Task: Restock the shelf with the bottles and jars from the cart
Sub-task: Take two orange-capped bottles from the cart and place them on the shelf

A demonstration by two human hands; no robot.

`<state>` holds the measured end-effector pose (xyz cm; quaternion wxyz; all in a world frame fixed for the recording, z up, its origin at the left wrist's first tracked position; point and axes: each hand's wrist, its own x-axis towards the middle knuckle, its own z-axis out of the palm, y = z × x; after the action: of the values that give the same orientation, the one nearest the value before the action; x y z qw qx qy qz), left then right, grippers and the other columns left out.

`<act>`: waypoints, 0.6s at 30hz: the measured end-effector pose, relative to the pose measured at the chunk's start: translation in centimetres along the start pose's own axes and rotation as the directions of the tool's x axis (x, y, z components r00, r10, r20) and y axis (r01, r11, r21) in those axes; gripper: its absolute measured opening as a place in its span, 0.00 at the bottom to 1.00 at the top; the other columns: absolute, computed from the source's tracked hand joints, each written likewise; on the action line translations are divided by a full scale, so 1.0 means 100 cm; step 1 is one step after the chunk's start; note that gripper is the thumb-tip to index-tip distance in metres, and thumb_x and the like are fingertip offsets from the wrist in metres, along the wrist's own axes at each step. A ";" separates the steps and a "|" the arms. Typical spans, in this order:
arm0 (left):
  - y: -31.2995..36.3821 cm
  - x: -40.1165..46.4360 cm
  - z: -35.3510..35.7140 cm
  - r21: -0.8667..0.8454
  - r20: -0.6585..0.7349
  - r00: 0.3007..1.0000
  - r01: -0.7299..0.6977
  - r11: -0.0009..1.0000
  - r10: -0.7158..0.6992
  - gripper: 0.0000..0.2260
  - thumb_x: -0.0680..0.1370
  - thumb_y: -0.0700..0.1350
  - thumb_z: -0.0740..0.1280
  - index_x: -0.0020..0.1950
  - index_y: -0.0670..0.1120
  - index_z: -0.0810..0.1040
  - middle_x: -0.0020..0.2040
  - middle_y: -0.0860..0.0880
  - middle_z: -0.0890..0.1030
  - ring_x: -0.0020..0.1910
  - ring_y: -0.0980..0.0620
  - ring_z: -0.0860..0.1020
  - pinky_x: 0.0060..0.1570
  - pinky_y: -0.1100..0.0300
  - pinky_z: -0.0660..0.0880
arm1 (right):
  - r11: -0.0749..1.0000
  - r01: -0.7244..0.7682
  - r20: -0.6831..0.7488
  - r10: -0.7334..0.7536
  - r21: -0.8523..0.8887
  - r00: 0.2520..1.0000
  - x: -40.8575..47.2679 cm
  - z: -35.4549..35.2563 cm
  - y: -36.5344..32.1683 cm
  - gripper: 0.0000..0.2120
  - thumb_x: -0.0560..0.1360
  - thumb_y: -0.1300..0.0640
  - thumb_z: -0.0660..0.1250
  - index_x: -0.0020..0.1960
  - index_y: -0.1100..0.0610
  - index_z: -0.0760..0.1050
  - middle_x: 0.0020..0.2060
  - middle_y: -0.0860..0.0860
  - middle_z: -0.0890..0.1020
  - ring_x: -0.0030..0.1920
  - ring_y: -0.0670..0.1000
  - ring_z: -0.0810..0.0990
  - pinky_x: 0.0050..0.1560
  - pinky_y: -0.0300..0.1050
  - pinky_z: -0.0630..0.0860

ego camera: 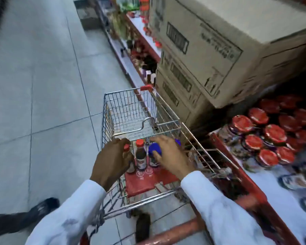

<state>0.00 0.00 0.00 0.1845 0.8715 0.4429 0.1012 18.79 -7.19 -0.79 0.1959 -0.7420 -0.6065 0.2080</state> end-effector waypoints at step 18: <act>-0.030 0.005 0.034 -0.170 0.027 1.000 -0.011 0.985 0.015 0.13 0.74 0.40 0.70 0.58 0.45 0.77 0.53 0.48 0.74 0.47 0.46 0.78 0.47 0.54 0.76 | 0.993 -0.101 0.010 0.100 0.058 0.995 0.025 0.040 -0.020 0.19 0.70 0.65 0.73 0.58 0.52 0.75 0.53 0.54 0.81 0.52 0.55 0.81 0.55 0.55 0.80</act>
<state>-0.79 1.23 -4.30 0.2639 0.8568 0.4243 0.1275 15.39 -4.18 -3.24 0.2047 -0.7648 -0.5628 0.2377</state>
